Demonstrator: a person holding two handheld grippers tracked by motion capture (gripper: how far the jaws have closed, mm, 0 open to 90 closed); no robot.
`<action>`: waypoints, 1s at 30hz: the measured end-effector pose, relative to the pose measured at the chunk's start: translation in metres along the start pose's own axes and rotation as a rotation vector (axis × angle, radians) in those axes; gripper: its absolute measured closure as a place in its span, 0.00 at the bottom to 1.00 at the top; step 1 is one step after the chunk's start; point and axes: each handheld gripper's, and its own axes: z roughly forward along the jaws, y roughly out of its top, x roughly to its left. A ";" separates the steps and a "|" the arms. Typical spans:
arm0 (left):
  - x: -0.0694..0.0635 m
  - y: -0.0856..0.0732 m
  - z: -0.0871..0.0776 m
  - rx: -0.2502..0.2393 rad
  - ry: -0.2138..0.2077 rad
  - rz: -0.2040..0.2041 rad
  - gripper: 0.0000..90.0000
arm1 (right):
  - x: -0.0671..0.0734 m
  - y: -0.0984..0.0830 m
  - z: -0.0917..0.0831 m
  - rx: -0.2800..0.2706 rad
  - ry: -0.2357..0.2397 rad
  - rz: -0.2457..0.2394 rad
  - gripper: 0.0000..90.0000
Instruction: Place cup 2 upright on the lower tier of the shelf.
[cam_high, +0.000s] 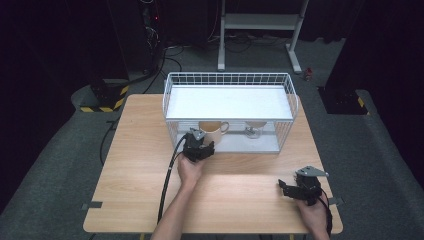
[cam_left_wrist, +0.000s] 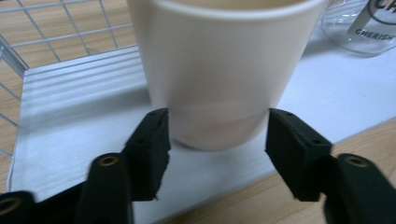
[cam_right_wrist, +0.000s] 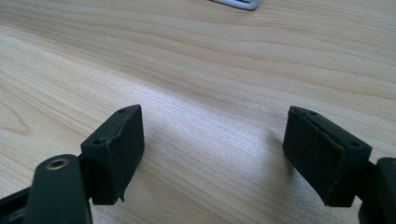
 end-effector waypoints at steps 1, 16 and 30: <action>0.001 0.000 0.001 -0.001 -0.002 -0.008 0.49 | 0.000 0.000 0.000 0.001 0.000 0.001 0.23; 0.006 0.008 0.019 0.058 0.020 -0.035 0.69 | 0.000 0.000 0.000 0.001 -0.001 -0.001 0.23; 0.004 0.014 0.018 0.037 0.005 -0.035 0.62 | 0.000 0.000 0.000 -0.001 0.000 -0.002 0.23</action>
